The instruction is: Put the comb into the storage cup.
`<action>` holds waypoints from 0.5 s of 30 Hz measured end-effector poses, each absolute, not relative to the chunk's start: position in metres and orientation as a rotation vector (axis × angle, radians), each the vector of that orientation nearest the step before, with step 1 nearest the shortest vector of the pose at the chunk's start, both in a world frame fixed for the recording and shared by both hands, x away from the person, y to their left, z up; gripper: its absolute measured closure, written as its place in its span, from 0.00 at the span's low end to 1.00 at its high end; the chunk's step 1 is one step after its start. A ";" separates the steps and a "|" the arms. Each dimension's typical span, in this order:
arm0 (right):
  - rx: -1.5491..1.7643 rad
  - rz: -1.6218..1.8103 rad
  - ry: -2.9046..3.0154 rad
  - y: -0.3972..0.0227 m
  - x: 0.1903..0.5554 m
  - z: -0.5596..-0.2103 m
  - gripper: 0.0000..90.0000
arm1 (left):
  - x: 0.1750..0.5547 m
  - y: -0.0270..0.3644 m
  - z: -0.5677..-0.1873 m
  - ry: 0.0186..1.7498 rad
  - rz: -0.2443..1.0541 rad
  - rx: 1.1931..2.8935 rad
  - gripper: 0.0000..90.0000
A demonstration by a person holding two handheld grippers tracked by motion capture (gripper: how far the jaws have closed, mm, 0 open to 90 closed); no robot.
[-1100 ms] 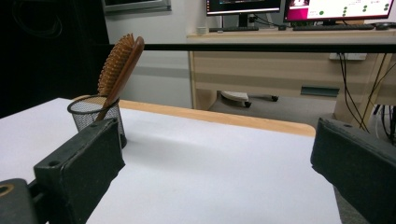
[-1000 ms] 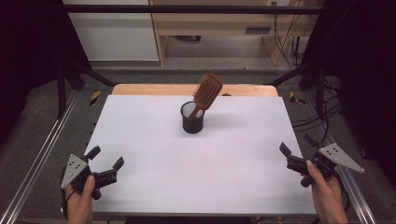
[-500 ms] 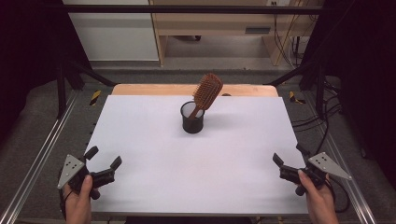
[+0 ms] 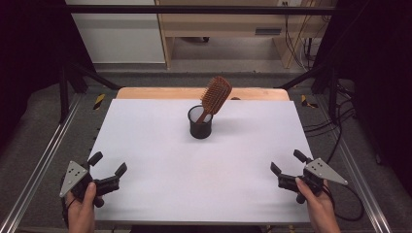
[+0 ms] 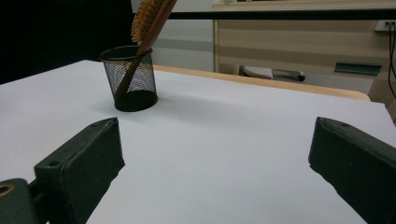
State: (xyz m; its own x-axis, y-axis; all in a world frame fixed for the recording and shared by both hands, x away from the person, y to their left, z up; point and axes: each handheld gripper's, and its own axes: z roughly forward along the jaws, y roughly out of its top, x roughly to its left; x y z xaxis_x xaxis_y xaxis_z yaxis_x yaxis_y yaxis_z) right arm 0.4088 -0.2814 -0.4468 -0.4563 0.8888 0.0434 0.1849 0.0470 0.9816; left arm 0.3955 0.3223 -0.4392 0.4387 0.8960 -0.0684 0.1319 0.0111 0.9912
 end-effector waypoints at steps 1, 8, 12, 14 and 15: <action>1.084 1.454 1.714 -0.280 0.409 -0.447 0.03 | 0.396 0.323 -0.439 0.968 0.773 1.451 0.02; 1.073 1.463 1.758 -0.273 0.411 -0.452 0.03 | 0.395 0.323 -0.439 0.961 0.774 1.453 0.02; 1.064 1.468 1.769 -0.270 0.411 -0.454 0.03 | 0.395 0.322 -0.439 0.953 0.775 1.455 0.02; 1.063 1.473 1.768 -0.270 0.412 -0.455 0.04 | 0.395 0.321 -0.438 0.949 0.775 1.456 0.02; 1.069 1.483 1.765 -0.270 0.412 -0.455 0.04 | 0.395 0.322 -0.438 0.949 0.783 1.457 0.02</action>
